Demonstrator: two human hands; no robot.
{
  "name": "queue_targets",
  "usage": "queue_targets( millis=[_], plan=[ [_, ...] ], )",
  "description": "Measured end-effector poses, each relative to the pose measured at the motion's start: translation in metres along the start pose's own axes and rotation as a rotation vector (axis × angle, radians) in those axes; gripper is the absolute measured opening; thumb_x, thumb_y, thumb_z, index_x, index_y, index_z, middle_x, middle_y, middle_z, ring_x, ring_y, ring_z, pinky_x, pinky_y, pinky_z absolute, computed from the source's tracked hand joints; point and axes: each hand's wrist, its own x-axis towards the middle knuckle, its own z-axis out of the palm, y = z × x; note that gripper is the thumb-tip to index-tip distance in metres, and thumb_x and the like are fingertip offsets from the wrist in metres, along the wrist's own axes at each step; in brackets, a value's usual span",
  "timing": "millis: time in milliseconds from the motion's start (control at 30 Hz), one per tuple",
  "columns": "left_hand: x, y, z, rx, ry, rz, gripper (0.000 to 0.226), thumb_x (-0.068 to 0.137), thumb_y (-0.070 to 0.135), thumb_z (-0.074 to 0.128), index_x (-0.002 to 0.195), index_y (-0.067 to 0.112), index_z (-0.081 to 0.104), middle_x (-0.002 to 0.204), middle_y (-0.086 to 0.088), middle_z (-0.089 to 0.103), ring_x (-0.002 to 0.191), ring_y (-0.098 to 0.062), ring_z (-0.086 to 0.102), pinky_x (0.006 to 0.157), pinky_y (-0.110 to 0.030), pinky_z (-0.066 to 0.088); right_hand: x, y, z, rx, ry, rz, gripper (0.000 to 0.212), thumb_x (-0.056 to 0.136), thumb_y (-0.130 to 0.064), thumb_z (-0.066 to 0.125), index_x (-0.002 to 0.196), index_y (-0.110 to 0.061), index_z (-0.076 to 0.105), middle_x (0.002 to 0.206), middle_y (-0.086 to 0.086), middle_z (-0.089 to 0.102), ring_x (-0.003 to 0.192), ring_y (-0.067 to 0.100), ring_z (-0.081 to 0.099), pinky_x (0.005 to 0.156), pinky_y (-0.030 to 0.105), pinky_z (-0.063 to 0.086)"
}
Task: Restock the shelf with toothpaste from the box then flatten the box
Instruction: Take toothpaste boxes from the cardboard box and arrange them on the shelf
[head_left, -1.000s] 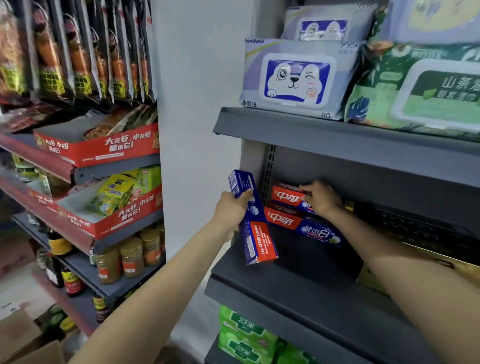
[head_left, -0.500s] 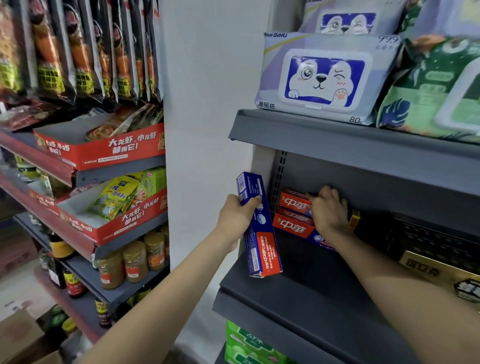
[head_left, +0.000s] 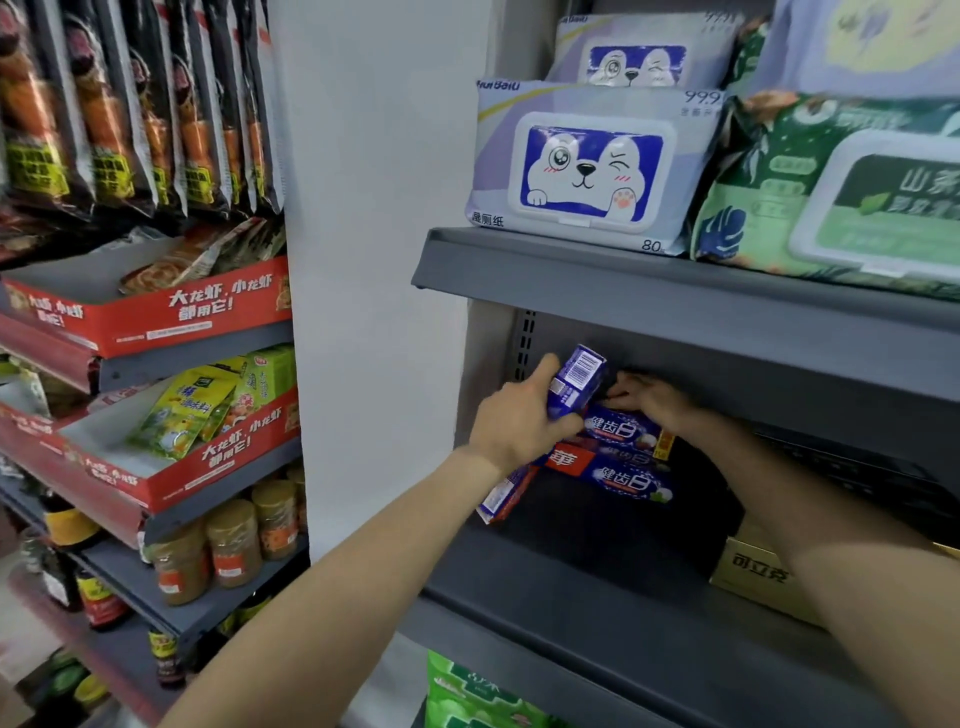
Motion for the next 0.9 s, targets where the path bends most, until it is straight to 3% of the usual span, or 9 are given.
queue_targets(
  millis=[100,200,300,367,400,500,633,733,900],
  plan=[
    [0.013,-0.002,0.016,0.187,-0.105,0.135,0.062,0.078,0.041,0.068,0.127,0.021,0.035,0.119,-0.01,0.059,0.11,-0.032,0.056,0.088,-0.038,0.041,0.0,0.005,-0.01,0.318,-0.086,0.131,0.064,0.1,-0.051,0.017,0.124,-0.005,0.053,0.124,0.018,0.06,0.114,0.029,0.056,0.098,0.037,0.039],
    [0.024,-0.008,0.029,0.539,-0.118,0.233,0.075,0.081,0.046,0.064,0.142,0.018,0.031,0.139,-0.009,0.043,0.129,-0.027,0.038,0.105,-0.042,0.028,-0.005,0.004,-0.017,0.237,-0.177,0.123,0.074,0.096,-0.058,0.016,0.131,-0.003,0.051,0.136,0.016,0.052,0.125,0.025,0.048,0.107,0.037,0.029],
    [0.035,-0.013,0.033,0.653,-0.056,0.249,0.077,0.082,0.043,0.066,0.142,0.009,0.031,0.143,-0.01,0.037,0.131,-0.025,0.034,0.108,-0.038,0.026,-0.009,0.001,-0.018,0.068,-0.264,0.036,0.083,0.08,-0.071,0.044,0.141,-0.015,0.039,0.149,0.005,0.037,0.136,0.021,0.036,0.118,0.039,0.017],
    [0.039,-0.013,0.036,0.702,-0.053,0.272,0.08,0.081,0.044,0.067,0.142,0.006,0.03,0.142,-0.011,0.037,0.13,-0.026,0.034,0.108,-0.037,0.026,-0.008,0.004,-0.018,-0.036,-0.337,0.037,0.108,0.051,-0.084,0.061,0.139,-0.024,0.043,0.144,-0.001,0.043,0.131,0.018,0.041,0.115,0.041,0.023],
    [0.041,-0.013,0.037,0.719,-0.055,0.286,0.081,0.081,0.044,0.067,0.142,0.006,0.029,0.141,-0.011,0.037,0.129,-0.026,0.035,0.107,-0.036,0.027,-0.007,0.008,-0.019,-0.059,-0.351,0.054,0.109,0.045,-0.083,0.066,0.134,-0.023,0.049,0.137,0.0,0.052,0.125,0.018,0.048,0.11,0.039,0.032],
    [0.043,-0.012,0.04,0.706,-0.053,0.293,0.081,0.08,0.043,0.069,0.141,0.009,0.028,0.139,-0.011,0.039,0.127,-0.027,0.036,0.104,-0.038,0.028,-0.005,0.018,-0.021,0.079,-0.305,0.035,0.07,0.064,-0.057,0.07,0.119,-0.015,0.06,0.113,0.006,0.068,0.104,0.02,0.064,0.085,0.031,0.049],
    [0.045,-0.016,0.038,0.449,-0.147,0.121,0.074,0.078,0.042,0.07,0.136,0.016,0.031,0.136,-0.011,0.047,0.126,-0.031,0.043,0.106,-0.047,0.031,-0.009,0.022,-0.028,0.235,-0.275,0.001,0.025,0.084,-0.027,0.064,0.105,-0.012,0.062,0.104,0.008,0.069,0.096,0.021,0.065,0.077,0.027,0.05],
    [0.047,-0.018,0.035,0.386,-0.173,0.138,0.072,0.08,0.038,0.07,0.137,0.018,0.032,0.134,-0.01,0.046,0.121,-0.031,0.048,0.102,-0.046,0.037,-0.01,0.016,-0.034,0.171,-0.303,0.025,0.023,0.085,-0.018,0.064,0.106,-0.012,0.06,0.108,0.01,0.068,0.096,0.02,0.064,0.083,0.029,0.051],
    [0.055,-0.02,0.034,0.585,-0.133,0.296,0.069,0.082,0.037,0.067,0.14,0.021,0.033,0.133,-0.009,0.042,0.127,-0.026,0.039,0.105,-0.042,0.03,-0.011,0.01,-0.033,-0.135,-0.228,-0.095,0.025,0.078,-0.01,0.072,0.093,-0.019,0.055,0.11,0.008,0.062,0.104,0.022,0.059,0.09,0.037,0.048]
  ],
)
